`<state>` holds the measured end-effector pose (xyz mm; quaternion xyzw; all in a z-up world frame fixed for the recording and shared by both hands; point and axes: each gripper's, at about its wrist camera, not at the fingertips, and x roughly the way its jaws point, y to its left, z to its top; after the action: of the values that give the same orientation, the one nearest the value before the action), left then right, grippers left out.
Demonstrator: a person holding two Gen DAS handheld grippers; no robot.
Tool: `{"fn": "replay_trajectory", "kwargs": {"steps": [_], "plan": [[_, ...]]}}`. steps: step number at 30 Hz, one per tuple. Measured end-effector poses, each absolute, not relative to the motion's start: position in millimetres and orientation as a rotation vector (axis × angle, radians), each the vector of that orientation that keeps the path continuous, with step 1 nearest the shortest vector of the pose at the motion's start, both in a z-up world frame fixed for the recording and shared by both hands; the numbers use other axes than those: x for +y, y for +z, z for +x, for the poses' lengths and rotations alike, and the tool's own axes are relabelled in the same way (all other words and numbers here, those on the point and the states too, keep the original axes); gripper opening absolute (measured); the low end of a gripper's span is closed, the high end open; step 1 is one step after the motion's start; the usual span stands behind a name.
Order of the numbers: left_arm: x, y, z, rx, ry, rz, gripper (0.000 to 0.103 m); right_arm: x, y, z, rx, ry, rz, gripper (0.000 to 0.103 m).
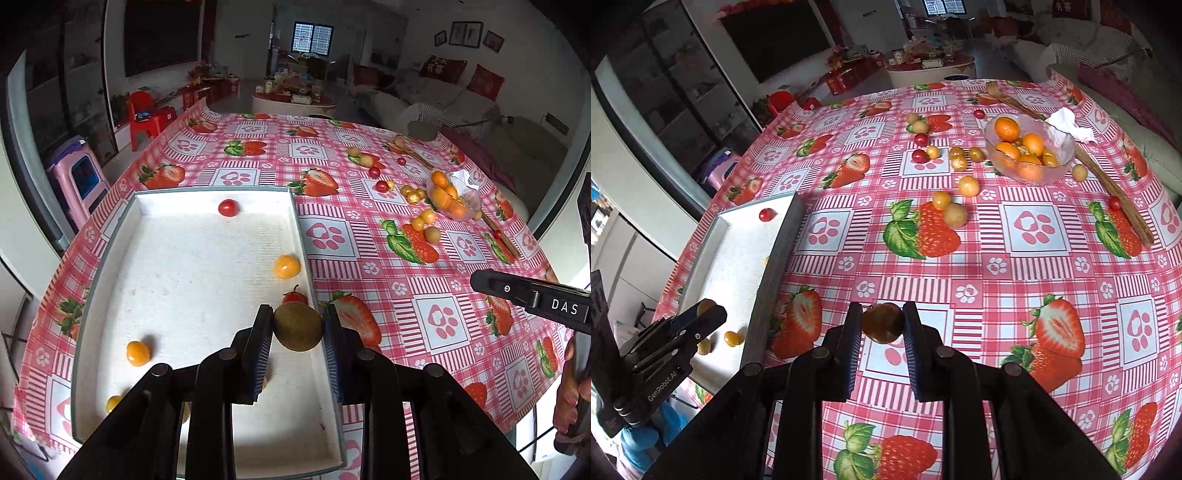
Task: Organize fruits
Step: 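Carry the kiwi to the tray and open the left tool while the right tool releases its kiwi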
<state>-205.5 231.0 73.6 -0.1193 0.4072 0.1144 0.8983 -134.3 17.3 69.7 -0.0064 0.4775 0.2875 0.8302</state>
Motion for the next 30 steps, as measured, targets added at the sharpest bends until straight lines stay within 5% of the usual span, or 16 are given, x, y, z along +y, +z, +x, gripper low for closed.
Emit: {"fn": "replay_trajectory", "kwargs": {"steps": [30], "plan": [[342,24,-177,1.010,0.427,-0.277,0.029,244,21,-110,1.124,0.788,-0.260,0.024]]}}
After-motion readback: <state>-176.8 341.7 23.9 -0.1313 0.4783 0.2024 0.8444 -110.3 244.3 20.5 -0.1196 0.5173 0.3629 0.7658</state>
